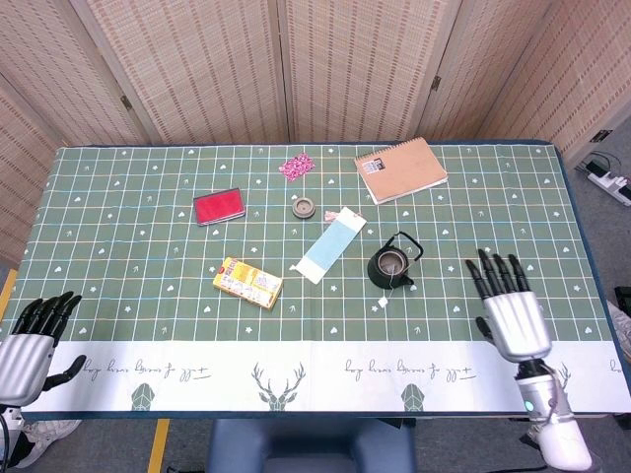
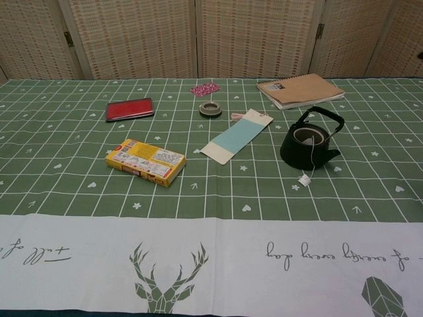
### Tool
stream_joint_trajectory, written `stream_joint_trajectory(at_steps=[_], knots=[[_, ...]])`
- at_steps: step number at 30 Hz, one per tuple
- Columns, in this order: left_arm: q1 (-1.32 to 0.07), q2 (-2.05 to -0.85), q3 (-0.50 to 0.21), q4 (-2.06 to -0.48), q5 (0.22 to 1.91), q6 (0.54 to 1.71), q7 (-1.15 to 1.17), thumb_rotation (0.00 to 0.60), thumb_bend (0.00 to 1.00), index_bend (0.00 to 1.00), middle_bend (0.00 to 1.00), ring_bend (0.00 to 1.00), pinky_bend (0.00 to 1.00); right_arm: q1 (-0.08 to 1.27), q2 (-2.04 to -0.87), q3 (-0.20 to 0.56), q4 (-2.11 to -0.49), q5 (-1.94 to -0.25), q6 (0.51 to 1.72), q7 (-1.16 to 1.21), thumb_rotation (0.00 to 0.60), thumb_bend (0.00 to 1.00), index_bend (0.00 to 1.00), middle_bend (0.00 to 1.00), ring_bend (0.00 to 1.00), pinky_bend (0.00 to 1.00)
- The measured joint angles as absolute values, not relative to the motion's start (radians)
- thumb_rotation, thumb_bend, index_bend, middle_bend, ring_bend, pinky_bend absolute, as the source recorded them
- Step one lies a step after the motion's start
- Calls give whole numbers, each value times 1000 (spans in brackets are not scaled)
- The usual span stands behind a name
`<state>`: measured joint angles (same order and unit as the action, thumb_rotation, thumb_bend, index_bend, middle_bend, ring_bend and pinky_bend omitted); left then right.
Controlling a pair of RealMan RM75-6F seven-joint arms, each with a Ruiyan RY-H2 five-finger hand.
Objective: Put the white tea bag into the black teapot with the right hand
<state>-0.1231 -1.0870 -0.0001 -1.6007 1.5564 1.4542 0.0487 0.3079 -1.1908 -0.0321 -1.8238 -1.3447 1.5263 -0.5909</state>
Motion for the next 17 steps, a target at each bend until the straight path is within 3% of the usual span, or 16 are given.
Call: stream_joint_trajectory(at_steps=[9, 17], knots=[[-121, -1094, 1, -1613, 1546, 1449, 93, 600, 267, 0, 14, 61, 74, 146, -1183, -59, -1651, -1408, 1668, -292, 600, 295, 0, 0, 0, 0], [-120, -1100, 1, -1614, 1547, 1450, 112, 600, 267, 0, 14, 61, 75, 100, -1177, -54, -1565, -1442, 1659, -145, 600, 296, 0, 0, 0, 0]])
